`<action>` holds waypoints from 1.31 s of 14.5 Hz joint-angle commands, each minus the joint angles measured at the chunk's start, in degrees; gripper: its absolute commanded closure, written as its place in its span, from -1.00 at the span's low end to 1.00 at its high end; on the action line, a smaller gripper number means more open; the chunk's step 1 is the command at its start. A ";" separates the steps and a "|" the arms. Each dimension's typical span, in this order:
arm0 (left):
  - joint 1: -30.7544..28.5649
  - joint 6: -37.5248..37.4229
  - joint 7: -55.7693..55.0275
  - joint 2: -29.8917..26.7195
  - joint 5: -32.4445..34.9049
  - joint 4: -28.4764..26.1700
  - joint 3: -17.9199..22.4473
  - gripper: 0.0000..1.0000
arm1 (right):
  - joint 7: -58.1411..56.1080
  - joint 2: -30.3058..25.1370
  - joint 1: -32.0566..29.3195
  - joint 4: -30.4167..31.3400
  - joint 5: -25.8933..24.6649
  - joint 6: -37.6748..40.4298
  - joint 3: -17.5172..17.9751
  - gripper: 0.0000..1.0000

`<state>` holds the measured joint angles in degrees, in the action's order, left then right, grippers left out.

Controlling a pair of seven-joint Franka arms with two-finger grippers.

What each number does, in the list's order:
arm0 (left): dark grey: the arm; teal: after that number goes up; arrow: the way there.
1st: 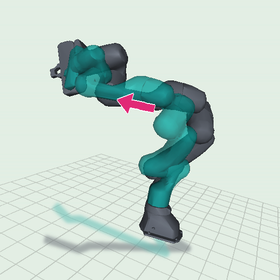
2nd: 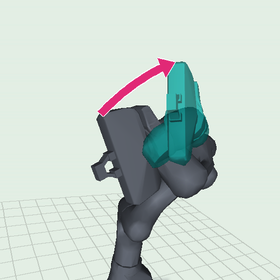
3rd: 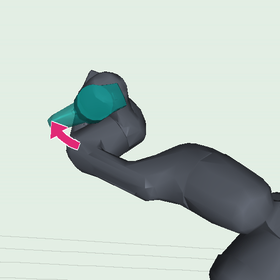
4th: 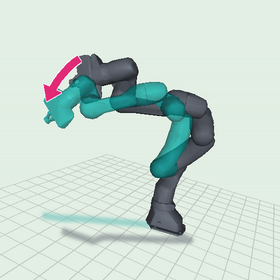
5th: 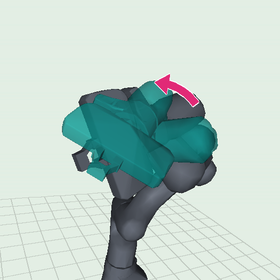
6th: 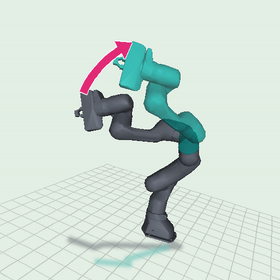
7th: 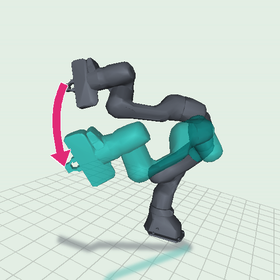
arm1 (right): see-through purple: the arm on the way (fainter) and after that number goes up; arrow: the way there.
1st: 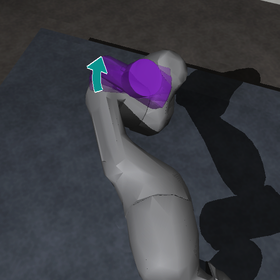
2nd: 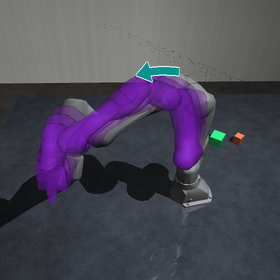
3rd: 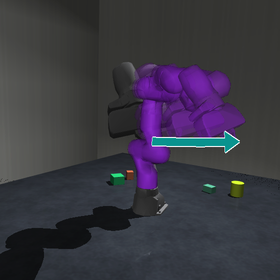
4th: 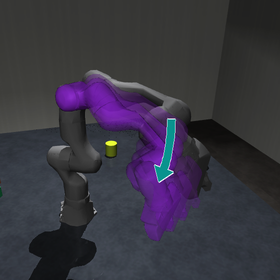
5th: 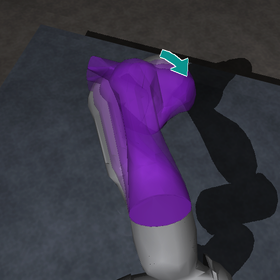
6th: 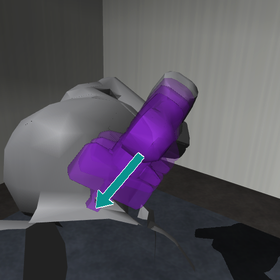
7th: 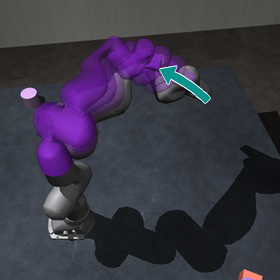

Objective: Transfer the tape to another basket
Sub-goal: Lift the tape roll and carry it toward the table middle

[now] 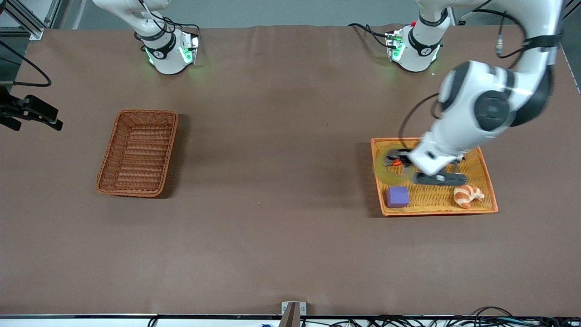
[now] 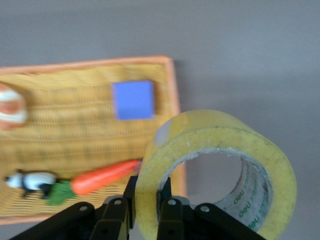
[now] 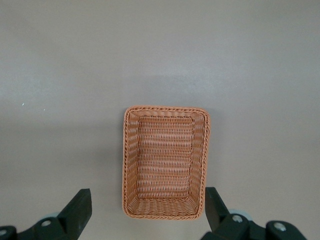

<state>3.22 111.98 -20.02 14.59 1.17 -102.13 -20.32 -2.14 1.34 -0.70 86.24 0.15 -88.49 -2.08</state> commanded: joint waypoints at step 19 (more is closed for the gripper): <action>35.72 15.99 -33.25 40.53 14.92 32.61 0.81 -0.37 | -0.15 0.42 -0.45 0.16 -0.23 -0.28 0.67 -1.00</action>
<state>38.98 128.21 -53.60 54.78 15.47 -71.66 -19.81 -2.14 1.61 -0.69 86.25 0.15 -88.51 -2.00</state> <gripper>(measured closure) 0.617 0.000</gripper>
